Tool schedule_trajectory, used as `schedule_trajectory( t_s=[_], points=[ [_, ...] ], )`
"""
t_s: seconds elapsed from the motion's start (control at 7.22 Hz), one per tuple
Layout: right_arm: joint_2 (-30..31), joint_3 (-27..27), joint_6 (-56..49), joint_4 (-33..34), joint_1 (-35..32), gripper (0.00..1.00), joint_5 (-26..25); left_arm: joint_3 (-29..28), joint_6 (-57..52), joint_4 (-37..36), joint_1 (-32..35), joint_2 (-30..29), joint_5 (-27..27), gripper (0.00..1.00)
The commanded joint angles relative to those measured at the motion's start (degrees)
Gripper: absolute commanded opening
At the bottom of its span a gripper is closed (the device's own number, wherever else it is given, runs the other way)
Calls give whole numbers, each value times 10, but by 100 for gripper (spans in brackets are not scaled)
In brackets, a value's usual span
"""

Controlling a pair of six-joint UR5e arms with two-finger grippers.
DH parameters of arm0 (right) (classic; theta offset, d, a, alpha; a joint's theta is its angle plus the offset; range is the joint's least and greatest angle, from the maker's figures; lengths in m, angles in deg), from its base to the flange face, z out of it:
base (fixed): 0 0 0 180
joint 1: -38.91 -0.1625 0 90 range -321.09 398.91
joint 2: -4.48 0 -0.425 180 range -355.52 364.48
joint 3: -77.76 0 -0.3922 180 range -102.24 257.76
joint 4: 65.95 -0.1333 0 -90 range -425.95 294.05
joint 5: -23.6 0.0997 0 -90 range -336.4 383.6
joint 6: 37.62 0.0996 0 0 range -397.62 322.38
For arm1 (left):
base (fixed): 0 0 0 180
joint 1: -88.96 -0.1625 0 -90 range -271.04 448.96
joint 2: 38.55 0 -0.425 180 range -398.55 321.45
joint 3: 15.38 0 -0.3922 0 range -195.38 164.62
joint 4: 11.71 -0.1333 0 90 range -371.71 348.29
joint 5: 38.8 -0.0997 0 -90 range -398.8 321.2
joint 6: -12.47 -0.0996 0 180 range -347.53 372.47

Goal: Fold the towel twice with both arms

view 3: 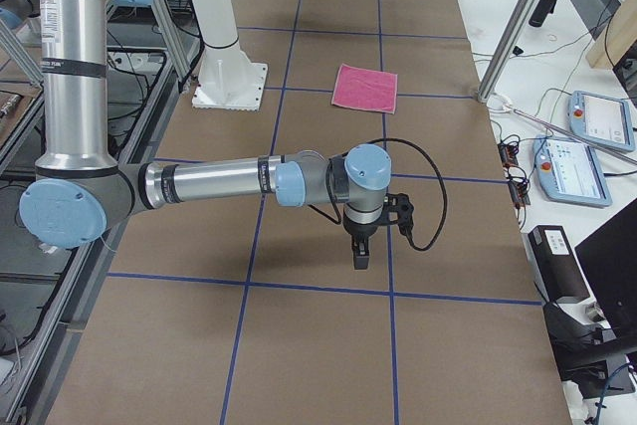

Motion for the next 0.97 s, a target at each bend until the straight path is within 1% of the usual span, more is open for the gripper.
schedule_trajectory(
  t_s=[0.0, 0.14, 0.28, 0.55, 0.69, 0.83],
  points=[
    [5, 2, 7, -14, 23, 100, 8, -3, 0, 0, 0, 0, 3, 100],
    [6, 2, 23, -16, 30, 100, 43, -5, 1, 0, 0, 1, 3, 100],
    [6, 7, 63, -28, 38, 100, 51, -4, -1, 0, 0, 0, 3, 100],
    [7, 11, 185, -117, 87, 100, 51, -4, -2, 3, -1, 0, 3, 100],
    [6, 13, 270, -164, 131, 100, 46, -4, -2, 12, -1, 0, 3, 100],
    [5, 12, 325, -221, 160, 100, 44, -4, -1, 12, -1, 0, 3, 100]
  ],
)
